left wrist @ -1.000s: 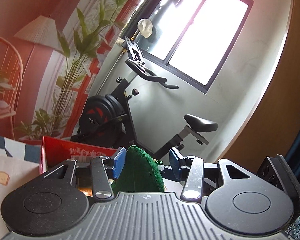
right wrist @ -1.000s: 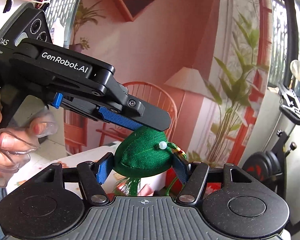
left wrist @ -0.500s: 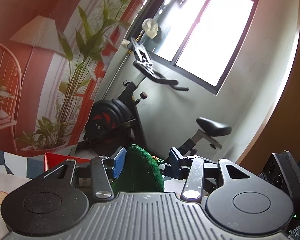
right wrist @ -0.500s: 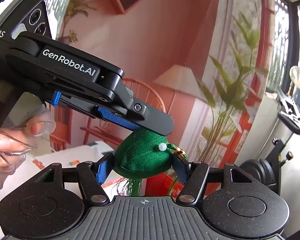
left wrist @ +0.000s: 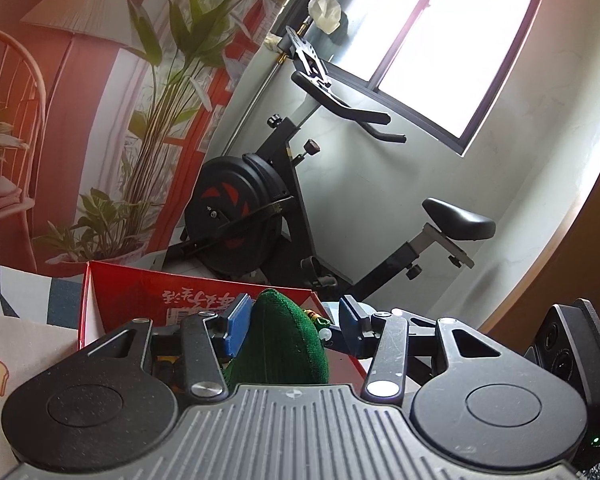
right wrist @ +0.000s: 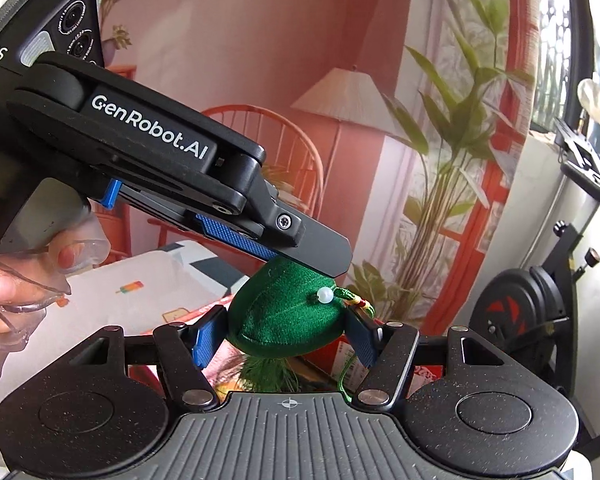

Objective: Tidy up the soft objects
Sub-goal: 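Lower the green pouch into the red box and open both grippers, then move both grippers back toward the cream knitted cloth beside the box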

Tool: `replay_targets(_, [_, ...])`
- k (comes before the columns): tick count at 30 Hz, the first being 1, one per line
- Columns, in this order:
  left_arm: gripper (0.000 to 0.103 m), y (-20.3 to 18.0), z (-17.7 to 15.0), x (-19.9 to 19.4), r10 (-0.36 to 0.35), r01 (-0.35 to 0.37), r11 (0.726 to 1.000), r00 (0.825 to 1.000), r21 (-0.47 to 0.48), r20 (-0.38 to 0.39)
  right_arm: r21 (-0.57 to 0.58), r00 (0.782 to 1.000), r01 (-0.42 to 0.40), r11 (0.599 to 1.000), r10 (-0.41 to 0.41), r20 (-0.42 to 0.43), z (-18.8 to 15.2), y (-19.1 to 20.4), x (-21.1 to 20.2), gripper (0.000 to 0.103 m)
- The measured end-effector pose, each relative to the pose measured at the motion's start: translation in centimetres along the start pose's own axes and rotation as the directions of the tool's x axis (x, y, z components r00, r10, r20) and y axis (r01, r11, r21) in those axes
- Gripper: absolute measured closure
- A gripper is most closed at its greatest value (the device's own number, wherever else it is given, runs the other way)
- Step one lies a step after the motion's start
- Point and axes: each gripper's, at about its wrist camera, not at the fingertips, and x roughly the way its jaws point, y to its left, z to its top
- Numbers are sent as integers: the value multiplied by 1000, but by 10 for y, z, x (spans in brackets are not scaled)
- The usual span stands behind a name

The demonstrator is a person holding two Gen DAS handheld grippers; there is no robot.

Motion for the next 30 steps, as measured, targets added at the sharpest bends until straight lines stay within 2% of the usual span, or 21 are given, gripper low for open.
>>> replay_targets(7, [52, 6, -6, 9, 70, -69, 997, 997, 31, -29, 46, 998, 53, 998, -51, -48, -14, -6, 14, 40])
replay_targets(13, [50, 12, -12, 0, 141, -139, 989, 989, 55, -39, 78, 992, 106, 991, -100, -83, -30, -9, 5, 38])
replay_targets(20, [50, 0, -32, -25, 201, -192, 973, 978, 130, -56, 191, 983, 171, 967, -154, -100, -46, -7, -17, 22])
replay_targets(22, [46, -4, -39, -35, 209, -198, 968, 976, 157, -59, 216, 980, 187, 958, -169, -101, -52, -2, -27, 16])
replay_targets(24, [41, -7, -47, -45, 224, -210, 961, 973, 179, -58, 237, 979, 194, 952, -174, -102, -58, 4, -37, 14])
replay_targets(25, [41, -8, -51, -49, 226, -211, 960, 972, 184, -60, 246, 979, 195, 949, -174, -106, -61, 7, -42, 14])
replay_targets(27, [38, -7, -61, -59, 226, -211, 961, 972, 177, -68, 261, 977, 207, 943, -183, -112, -68, 14, -53, 3])
replay_targets(30, [36, -6, -81, -73, 224, -210, 966, 971, 151, -84, 272, 972, 225, 936, -198, -124, -80, 29, -67, 1])
